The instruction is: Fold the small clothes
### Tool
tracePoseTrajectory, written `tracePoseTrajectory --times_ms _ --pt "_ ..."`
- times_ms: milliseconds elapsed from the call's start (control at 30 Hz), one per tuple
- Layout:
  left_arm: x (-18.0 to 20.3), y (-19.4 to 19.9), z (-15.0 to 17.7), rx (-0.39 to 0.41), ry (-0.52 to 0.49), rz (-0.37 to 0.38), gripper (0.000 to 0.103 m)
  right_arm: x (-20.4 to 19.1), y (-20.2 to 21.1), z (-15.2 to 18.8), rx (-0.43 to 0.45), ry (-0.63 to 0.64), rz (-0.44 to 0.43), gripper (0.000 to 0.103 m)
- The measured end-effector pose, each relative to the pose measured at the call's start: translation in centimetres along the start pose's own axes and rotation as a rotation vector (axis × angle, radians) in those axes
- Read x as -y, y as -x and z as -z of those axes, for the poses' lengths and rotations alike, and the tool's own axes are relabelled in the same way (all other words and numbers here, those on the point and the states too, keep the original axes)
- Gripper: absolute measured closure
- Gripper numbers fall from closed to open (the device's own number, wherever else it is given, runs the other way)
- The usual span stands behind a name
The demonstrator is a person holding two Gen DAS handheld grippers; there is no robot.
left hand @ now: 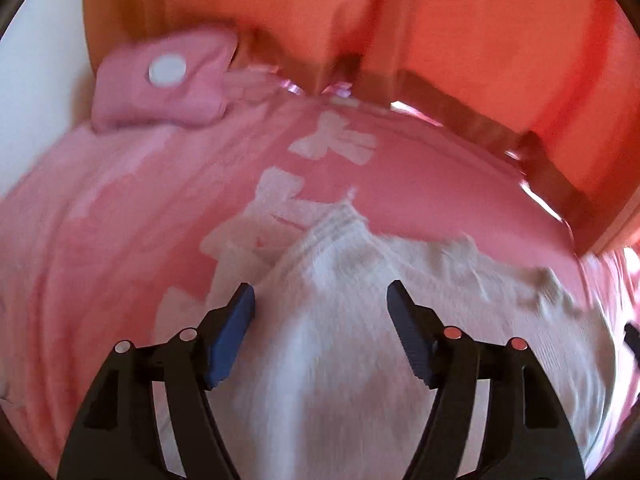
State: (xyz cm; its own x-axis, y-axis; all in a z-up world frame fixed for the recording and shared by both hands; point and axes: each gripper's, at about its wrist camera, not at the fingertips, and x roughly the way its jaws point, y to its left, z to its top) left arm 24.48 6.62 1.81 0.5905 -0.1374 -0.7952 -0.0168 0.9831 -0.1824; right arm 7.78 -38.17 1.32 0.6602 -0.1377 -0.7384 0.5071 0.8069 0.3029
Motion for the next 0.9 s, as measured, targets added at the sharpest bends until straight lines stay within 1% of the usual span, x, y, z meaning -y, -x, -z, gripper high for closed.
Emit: tracePoseTrajectory --times_ms 33,100,133,167,200,233,267,300,333,367,400,433,467,500,533,567,633,667,700,733,767,800,833,867,900 --pt "-0.3 -1.0 -0.2 -0.022 0.029 0.012 0.037 -0.3 -1.3 0.5 -0.014 -0.006 0.000 0.049" --pt "-1.0 -2.4 -0.3 -0.040 0.062 0.025 0.037 -0.4 -4.2 1.2 -0.078 -0.008 0.005 0.048" --pt "-0.9 -2.5 -0.3 -0.036 0.054 0.022 0.042 -0.7 -4.7 1.7 -0.090 0.002 0.017 0.052" --pt "-0.7 -2.4 -0.5 -0.032 0.041 0.020 0.048 -1.3 -4.8 1.9 -0.076 0.031 0.032 0.070" --pt "-0.5 -2.2 -0.8 -0.020 0.017 0.034 0.068 -2.1 -4.4 1.7 -0.054 0.058 0.025 0.088" --pt "-0.4 -2.1 -1.1 -0.014 0.006 0.052 0.085 -2.6 -3.7 1.3 -0.032 0.068 0.009 0.094" --pt "-0.4 -1.8 -1.5 -0.002 0.011 0.074 0.089 -3.1 -2.2 0.7 0.031 0.064 -0.025 0.094" --pt "-0.6 -1.6 -1.9 0.013 0.015 0.079 0.090 -3.3 -1.2 0.3 0.074 0.065 -0.049 0.094" --pt "-0.5 -1.4 -2.2 0.029 0.012 0.076 0.091 -3.5 -0.4 0.0 0.109 0.067 -0.056 0.095" --pt "-0.5 -1.4 -2.4 0.038 0.002 0.063 0.091 -3.3 -0.3 -0.2 0.133 0.067 -0.033 0.095" --pt "-0.5 -1.8 -2.6 0.040 -0.007 0.043 0.091 -3.1 -1.3 -0.3 0.119 0.064 -0.005 0.095" --pt "-0.7 -2.5 -2.6 0.026 -0.007 0.033 0.091 -2.5 -2.8 -0.3 0.078 0.057 0.024 0.095" --pt "-1.0 -3.4 -2.4 0.007 0.000 0.021 0.091 -1.4 -5.6 0.3 -0.021 0.027 0.070 0.095" --pt "-1.5 -4.4 -2.2 -0.020 0.016 0.013 0.091 -0.8 -6.7 0.6 -0.058 0.008 0.067 0.095" --pt "-1.8 -4.6 -2.2 -0.025 0.030 0.020 0.091 -0.5 -6.6 0.6 -0.043 -0.006 0.054 0.095" --pt "-1.8 -4.2 -2.3 -0.019 0.033 0.024 0.090 -0.8 -5.7 0.3 -0.035 -0.001 0.062 0.094" --pt "-1.2 -2.6 -2.7 0.005 0.023 0.020 0.090 -2.0 -3.2 0.2 0.046 0.007 0.059 0.090" --pt "-0.9 -1.9 -2.8 0.015 0.024 0.024 0.089 -2.7 -2.0 0.4 0.079 0.012 0.046 0.086" --pt "-0.3 -0.5 -3.0 0.038 0.020 0.040 0.087 -3.6 -1.0 0.6 0.112 0.024 0.021 0.086" --pt "0.7 1.0 -3.0 0.070 0.005 0.062 0.086 -5.4 0.1 1.3 0.140 0.061 -0.014 0.086" --pt "1.4 1.8 -3.0 0.088 -0.005 0.070 0.086 -7.3 0.6 2.1 0.144 0.120 -0.040 0.086" --pt "2.6 3.1 -2.6 0.115 -0.031 0.086 0.081 -9.6 0.7 3.1 0.116 0.179 -0.086 0.086" --pt "4.0 3.7 -2.2 0.122 -0.069 0.108 0.076 -11.1 0.4 4.0 0.087 0.227 -0.114 0.084" --pt "5.3 3.9 -1.8 0.117 -0.114 0.122 0.074 -12.7 -0.1 5.0 0.049 0.280 -0.148 0.084" --pt "6.8 3.7 -0.9 0.106 -0.168 0.114 0.070 -14.5 -0.9 6.4 0.007 0.342 -0.182 0.084"
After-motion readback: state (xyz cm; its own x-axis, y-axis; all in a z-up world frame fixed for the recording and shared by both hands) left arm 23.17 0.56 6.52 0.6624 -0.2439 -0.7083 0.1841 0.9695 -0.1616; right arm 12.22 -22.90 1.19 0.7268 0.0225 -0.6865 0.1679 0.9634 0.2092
